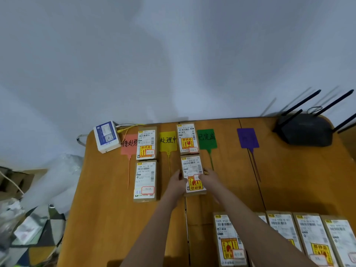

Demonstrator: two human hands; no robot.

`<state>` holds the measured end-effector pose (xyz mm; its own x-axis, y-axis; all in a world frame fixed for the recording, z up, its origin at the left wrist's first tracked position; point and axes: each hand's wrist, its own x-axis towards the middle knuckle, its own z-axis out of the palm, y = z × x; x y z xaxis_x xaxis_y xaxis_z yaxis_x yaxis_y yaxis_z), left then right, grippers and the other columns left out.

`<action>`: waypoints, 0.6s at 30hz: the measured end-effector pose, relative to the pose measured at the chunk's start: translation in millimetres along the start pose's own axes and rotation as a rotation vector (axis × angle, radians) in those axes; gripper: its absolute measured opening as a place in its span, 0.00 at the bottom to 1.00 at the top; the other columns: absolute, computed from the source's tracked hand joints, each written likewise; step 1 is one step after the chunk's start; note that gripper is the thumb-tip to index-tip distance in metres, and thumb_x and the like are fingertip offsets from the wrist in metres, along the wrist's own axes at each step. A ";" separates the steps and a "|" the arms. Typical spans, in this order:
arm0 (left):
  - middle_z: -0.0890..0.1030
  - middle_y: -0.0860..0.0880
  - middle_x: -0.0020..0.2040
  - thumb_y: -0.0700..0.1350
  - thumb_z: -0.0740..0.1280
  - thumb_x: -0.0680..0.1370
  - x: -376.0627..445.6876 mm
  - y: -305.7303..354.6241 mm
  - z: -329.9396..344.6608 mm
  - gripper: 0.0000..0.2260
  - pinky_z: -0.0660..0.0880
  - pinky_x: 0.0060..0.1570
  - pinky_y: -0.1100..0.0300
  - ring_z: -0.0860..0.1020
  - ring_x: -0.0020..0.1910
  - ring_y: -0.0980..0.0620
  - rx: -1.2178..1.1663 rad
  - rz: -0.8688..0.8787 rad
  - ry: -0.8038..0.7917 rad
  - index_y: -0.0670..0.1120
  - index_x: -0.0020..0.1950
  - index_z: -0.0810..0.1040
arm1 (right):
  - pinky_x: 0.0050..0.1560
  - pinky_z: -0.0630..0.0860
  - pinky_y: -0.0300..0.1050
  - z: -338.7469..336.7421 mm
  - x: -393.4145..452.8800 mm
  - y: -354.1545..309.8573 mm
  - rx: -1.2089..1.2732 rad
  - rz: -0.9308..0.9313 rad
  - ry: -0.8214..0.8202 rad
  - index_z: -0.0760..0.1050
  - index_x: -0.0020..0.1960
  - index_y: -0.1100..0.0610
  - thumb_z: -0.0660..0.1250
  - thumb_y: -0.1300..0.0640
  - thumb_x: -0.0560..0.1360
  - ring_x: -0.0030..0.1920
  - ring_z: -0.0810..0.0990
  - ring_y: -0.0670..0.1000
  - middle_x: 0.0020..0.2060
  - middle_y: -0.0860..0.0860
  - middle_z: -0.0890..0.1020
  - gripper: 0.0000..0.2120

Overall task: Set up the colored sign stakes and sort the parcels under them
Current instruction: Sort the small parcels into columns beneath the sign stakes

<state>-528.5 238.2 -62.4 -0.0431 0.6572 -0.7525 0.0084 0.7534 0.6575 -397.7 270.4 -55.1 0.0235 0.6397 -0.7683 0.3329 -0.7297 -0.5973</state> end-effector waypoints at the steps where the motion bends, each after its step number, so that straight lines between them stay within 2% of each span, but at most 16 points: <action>1: 0.79 0.46 0.64 0.42 0.63 0.81 -0.7 -0.2 -1.0 0.25 0.75 0.40 0.64 0.80 0.48 0.58 0.000 -0.005 -0.006 0.47 0.77 0.61 | 0.38 0.77 0.40 0.1 1.3 0.0 0.004 0.007 0.004 0.67 0.72 0.57 0.59 0.63 0.80 0.43 0.81 0.48 0.50 0.51 0.80 0.21; 3: 0.77 0.46 0.67 0.43 0.62 0.81 -3.0 0.1 -3.6 0.25 0.78 0.51 0.58 0.80 0.56 0.53 -0.001 -0.026 -0.008 0.48 0.78 0.60 | 0.37 0.76 0.40 -0.2 -0.7 -1.4 0.023 0.039 0.005 0.62 0.76 0.58 0.61 0.62 0.80 0.45 0.80 0.49 0.56 0.54 0.80 0.25; 4: 0.74 0.45 0.70 0.44 0.62 0.81 -8.8 1.6 -5.1 0.27 0.75 0.61 0.52 0.76 0.63 0.48 -0.005 -0.037 0.009 0.48 0.79 0.58 | 0.40 0.77 0.42 -0.9 -3.9 -1.2 0.042 0.053 0.004 0.58 0.77 0.58 0.61 0.60 0.80 0.49 0.81 0.51 0.61 0.56 0.79 0.27; 5: 0.70 0.45 0.73 0.44 0.61 0.82 -15.9 3.4 -6.6 0.27 0.68 0.67 0.48 0.71 0.70 0.45 0.000 -0.052 0.045 0.47 0.79 0.56 | 0.47 0.78 0.45 -2.0 -8.2 -1.2 0.052 0.057 0.012 0.56 0.78 0.58 0.62 0.59 0.80 0.54 0.80 0.53 0.66 0.57 0.76 0.29; 7: 0.63 0.44 0.77 0.43 0.60 0.82 -27.3 3.1 -11.1 0.27 0.62 0.71 0.46 0.62 0.75 0.42 0.005 -0.070 0.128 0.46 0.80 0.55 | 0.61 0.72 0.51 -8.6 -21.6 -0.6 0.029 0.038 0.058 0.57 0.78 0.57 0.63 0.57 0.79 0.66 0.74 0.57 0.71 0.57 0.71 0.30; 9: 0.62 0.44 0.77 0.44 0.60 0.82 -37.3 -2.7 -13.7 0.26 0.62 0.71 0.44 0.62 0.75 0.41 -0.005 -0.108 0.174 0.46 0.79 0.57 | 0.64 0.70 0.52 -19.3 -38.3 3.3 0.010 0.026 0.126 0.61 0.77 0.59 0.62 0.59 0.79 0.68 0.71 0.58 0.71 0.58 0.70 0.27; 11: 0.68 0.42 0.72 0.44 0.59 0.81 -50.0 -11.1 -11.7 0.21 0.66 0.67 0.45 0.67 0.70 0.40 -0.046 -0.179 0.199 0.42 0.74 0.64 | 0.63 0.72 0.53 -32.2 -58.0 15.2 -0.001 0.054 0.191 0.65 0.73 0.60 0.59 0.61 0.79 0.64 0.74 0.59 0.67 0.58 0.73 0.22; 13: 0.75 0.42 0.55 0.42 0.58 0.81 -69.0 -21.5 -5.0 0.09 0.71 0.56 0.51 0.73 0.56 0.43 -0.075 -0.220 0.225 0.38 0.58 0.71 | 0.57 0.74 0.51 -43.8 -79.5 33.4 -0.011 0.092 0.223 0.69 0.68 0.62 0.57 0.61 0.79 0.57 0.77 0.58 0.59 0.58 0.77 0.18; 15: 0.72 0.45 0.42 0.40 0.57 0.81 -91.2 -33.4 6.2 0.05 0.69 0.45 0.54 0.71 0.43 0.47 -0.093 -0.237 0.209 0.41 0.48 0.71 | 0.52 0.74 0.50 -53.2 -103.4 54.6 -0.010 0.137 0.222 0.71 0.61 0.64 0.57 0.60 0.80 0.46 0.77 0.56 0.47 0.58 0.77 0.13; 16: 0.72 0.44 0.42 0.40 0.56 0.81 -101.5 -38.2 13.1 0.06 0.69 0.44 0.54 0.71 0.42 0.47 -0.094 -0.251 0.175 0.41 0.50 0.72 | 0.51 0.76 0.51 -56.1 -111.0 65.7 -0.001 0.164 0.212 0.71 0.61 0.65 0.56 0.59 0.80 0.44 0.77 0.55 0.45 0.58 0.76 0.13; 18: 0.75 0.42 0.54 0.45 0.57 0.83 -113.2 -49.3 28.8 0.12 0.72 0.54 0.51 0.74 0.54 0.44 -0.088 -0.286 0.101 0.43 0.63 0.70 | 0.44 0.74 0.48 -59.1 -122.7 81.2 -0.012 0.201 0.187 0.69 0.60 0.61 0.55 0.60 0.81 0.37 0.74 0.53 0.40 0.56 0.74 0.11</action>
<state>-495.2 127.3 -10.8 -0.1307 0.4098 -0.9028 -0.1050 0.8997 0.4236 -317.8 146.9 4.3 0.2639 0.5168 -0.8144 0.3154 -0.8442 -0.4335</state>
